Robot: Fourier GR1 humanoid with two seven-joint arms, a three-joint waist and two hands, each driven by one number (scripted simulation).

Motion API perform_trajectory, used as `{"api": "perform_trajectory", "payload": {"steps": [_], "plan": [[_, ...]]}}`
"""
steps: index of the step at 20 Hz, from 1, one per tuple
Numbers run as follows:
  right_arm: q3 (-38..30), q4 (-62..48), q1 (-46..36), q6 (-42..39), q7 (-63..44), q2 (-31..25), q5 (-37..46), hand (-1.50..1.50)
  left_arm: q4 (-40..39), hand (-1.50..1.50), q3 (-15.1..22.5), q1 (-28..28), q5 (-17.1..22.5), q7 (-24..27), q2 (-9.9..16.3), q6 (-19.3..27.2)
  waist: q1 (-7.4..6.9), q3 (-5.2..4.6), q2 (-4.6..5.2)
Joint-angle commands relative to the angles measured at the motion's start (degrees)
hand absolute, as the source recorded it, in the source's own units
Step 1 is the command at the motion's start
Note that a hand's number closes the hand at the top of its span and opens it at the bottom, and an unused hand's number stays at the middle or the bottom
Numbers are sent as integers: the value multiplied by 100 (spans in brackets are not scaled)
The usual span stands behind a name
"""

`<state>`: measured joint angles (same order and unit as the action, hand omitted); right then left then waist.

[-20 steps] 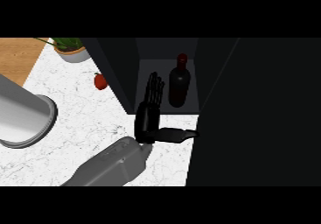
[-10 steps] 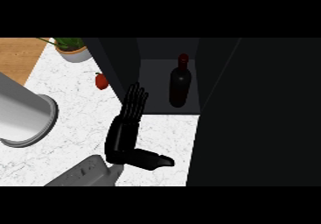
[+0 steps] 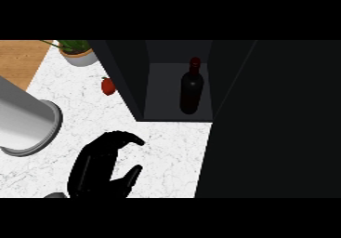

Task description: Pick up the wine, place it into the cabinet and close the cabinet

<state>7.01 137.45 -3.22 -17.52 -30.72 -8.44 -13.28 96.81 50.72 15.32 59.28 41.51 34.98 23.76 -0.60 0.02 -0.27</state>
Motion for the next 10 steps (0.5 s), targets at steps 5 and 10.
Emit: {"api": "perform_trajectory", "payload": {"steps": [5,10], "plan": [[818,710,677,-260,-198,150,-692,150,687,150,-570,-1191,98,256,1154,-831,15,-3,1],[2263,610,330,95,-587,604,171,150,1093,-150,-1400,-1590,635,95,1967,-1270,-15,-10,-9]]}}
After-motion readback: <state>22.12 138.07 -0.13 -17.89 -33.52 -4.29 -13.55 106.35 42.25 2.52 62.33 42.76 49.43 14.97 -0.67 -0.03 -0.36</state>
